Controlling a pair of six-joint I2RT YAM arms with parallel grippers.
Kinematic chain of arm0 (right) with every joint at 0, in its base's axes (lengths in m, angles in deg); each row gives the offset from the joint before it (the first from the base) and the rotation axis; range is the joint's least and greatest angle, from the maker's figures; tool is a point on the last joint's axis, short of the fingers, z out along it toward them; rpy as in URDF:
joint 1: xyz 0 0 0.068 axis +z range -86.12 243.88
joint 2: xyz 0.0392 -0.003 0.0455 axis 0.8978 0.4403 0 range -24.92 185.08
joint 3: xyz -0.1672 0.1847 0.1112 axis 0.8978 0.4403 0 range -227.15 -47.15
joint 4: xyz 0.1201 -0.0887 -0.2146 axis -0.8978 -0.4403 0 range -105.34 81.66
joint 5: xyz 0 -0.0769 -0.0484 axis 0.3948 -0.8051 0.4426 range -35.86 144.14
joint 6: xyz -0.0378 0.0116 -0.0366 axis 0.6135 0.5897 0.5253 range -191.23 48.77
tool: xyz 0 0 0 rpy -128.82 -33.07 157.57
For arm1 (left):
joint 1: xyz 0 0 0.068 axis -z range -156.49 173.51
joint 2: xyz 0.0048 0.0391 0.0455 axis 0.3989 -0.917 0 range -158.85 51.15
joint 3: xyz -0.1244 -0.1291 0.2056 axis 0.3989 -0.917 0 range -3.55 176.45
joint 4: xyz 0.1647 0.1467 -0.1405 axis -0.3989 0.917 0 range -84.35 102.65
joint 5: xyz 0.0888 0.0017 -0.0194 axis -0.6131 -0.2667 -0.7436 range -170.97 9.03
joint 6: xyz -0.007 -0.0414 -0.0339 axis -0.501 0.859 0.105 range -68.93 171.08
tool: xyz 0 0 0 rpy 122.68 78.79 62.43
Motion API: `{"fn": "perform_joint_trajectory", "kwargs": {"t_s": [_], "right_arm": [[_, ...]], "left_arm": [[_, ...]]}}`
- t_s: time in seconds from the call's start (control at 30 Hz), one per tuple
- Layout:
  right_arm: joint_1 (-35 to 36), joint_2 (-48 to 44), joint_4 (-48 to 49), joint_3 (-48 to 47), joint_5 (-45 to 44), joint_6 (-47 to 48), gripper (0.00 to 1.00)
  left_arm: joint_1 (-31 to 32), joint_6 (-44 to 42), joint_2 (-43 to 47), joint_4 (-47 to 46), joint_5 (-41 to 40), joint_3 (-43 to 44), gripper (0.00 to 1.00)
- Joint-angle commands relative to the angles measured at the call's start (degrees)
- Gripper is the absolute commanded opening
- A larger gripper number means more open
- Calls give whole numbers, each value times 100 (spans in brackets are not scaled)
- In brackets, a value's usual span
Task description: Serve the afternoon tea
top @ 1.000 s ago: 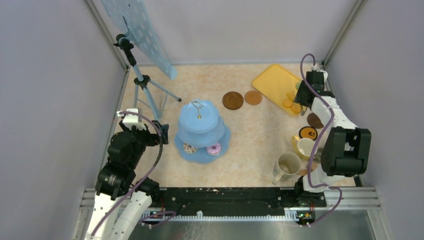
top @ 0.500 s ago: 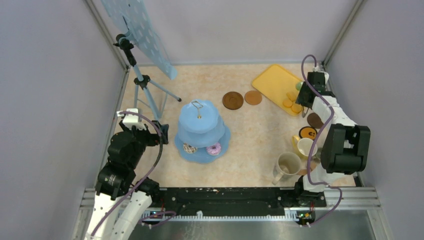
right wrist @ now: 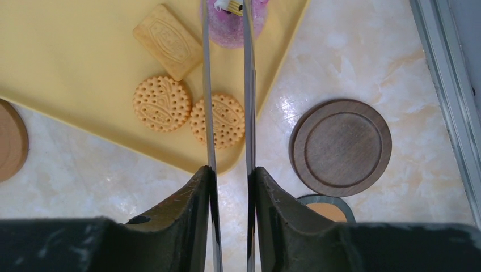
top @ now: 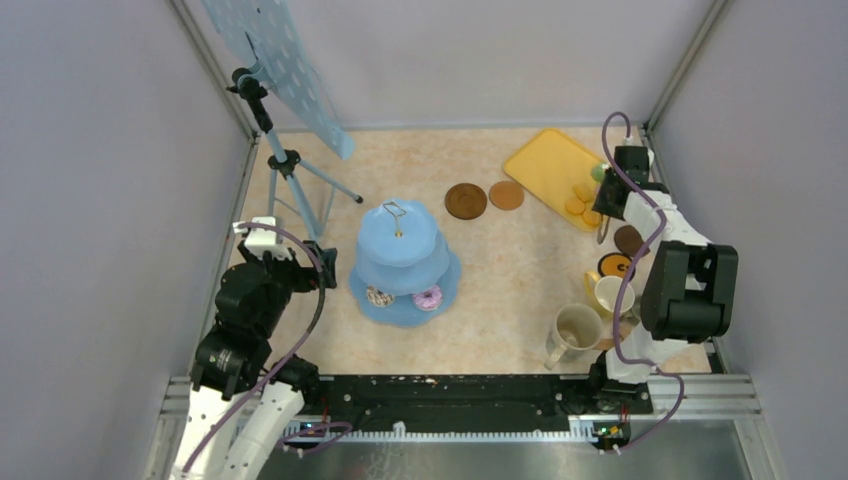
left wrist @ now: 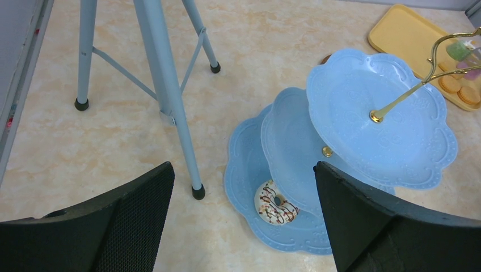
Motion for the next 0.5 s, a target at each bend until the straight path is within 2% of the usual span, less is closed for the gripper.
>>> {"fn": "perform_joint_trajectory", "kwargs": {"t_s": [0.0, 0.3, 0.47], "right_arm": [[-46, -449, 241, -205, 264, -26, 27], [-46, -1271, 264, 153, 626, -120, 22], [-46, -1549, 282, 244, 1166, -285, 21]], "left_arm": [[-71, -36, 34, -212, -6, 19, 99], [-205, -16, -4, -169, 22, 53, 99], [-270, -2, -64, -155, 42, 76, 99]]}}
